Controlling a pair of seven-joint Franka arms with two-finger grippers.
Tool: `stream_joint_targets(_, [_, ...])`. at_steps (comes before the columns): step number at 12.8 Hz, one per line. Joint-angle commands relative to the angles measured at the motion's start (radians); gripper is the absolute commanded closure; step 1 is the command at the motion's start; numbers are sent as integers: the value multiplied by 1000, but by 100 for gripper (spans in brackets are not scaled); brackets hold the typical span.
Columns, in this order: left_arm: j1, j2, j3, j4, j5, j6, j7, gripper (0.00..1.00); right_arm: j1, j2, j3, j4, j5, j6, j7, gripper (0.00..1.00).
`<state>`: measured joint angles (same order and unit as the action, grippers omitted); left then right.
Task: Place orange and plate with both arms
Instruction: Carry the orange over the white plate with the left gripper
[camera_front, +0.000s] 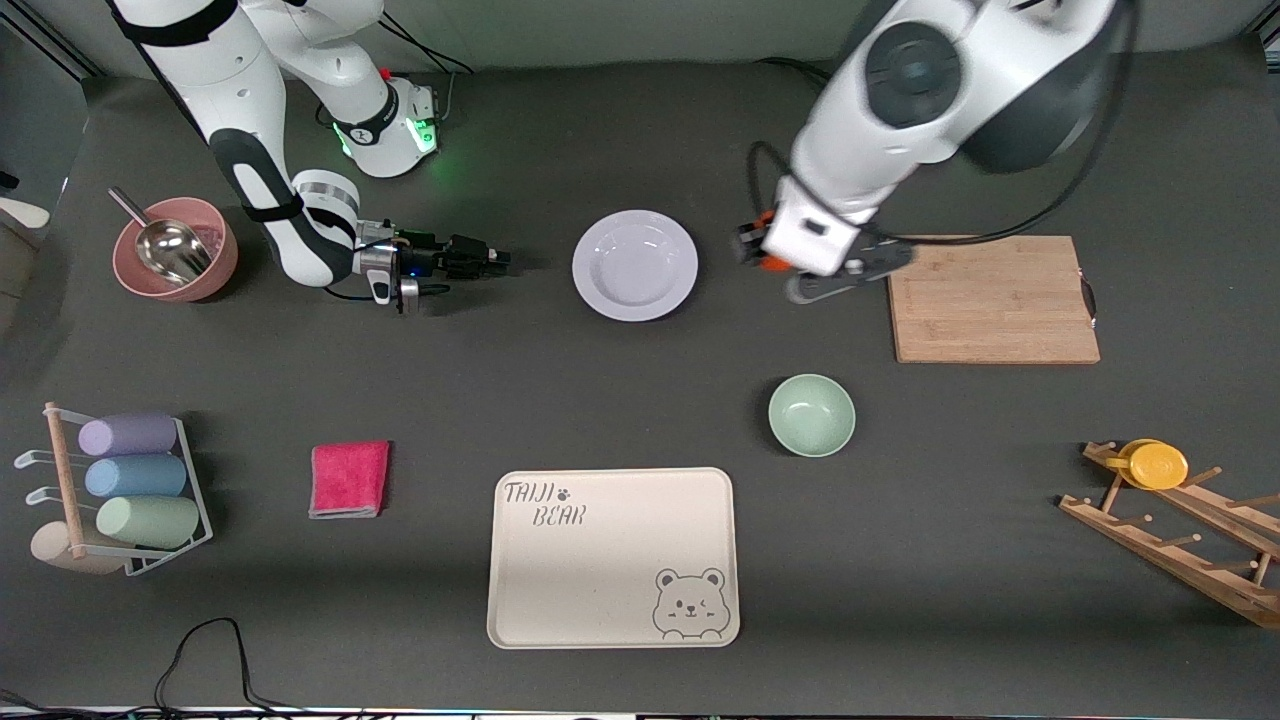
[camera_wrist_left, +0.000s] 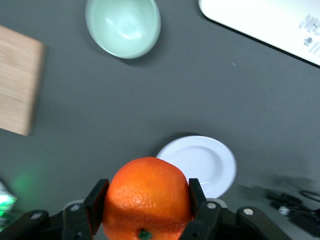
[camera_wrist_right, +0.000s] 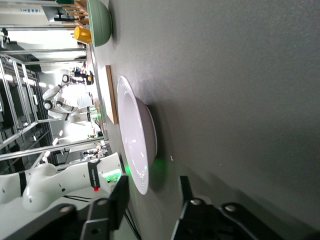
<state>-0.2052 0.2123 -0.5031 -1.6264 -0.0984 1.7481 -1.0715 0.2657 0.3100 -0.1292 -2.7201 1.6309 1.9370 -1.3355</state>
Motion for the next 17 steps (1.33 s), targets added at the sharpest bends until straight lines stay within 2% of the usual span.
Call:
stream_joint_targets(1, [-139, 137, 8, 48, 80, 101, -178, 100, 10, 41, -4, 13, 27, -10, -77, 55])
stream_joint_targets(4, [-264, 235, 8, -13, 207, 215, -316, 100, 9, 50, -4, 14, 27, -10, -93, 55])
stream_joint_targets(6, [-302, 246, 8, -104, 209, 325, -341, 100, 6, 61, -4, 16, 27, -10, -106, 55])
stream_joint_targets(8, [-348, 286, 9, -144, 229, 407, -392, 100, 6, 67, -4, 19, 29, -10, -113, 55])
stream_joint_targets(11, [-394, 372, 11, -159, 357, 461, -490, 100, 6, 73, -4, 19, 30, -12, -122, 55])
stream_joint_targets(15, [-431, 456, 18, -161, 439, 531, -562, 100, 6, 75, -4, 20, 30, -10, -122, 55])
stream_joint_targets(17, [-434, 463, 18, -161, 442, 551, -571, 100, 6, 77, -4, 20, 30, -10, -122, 55])
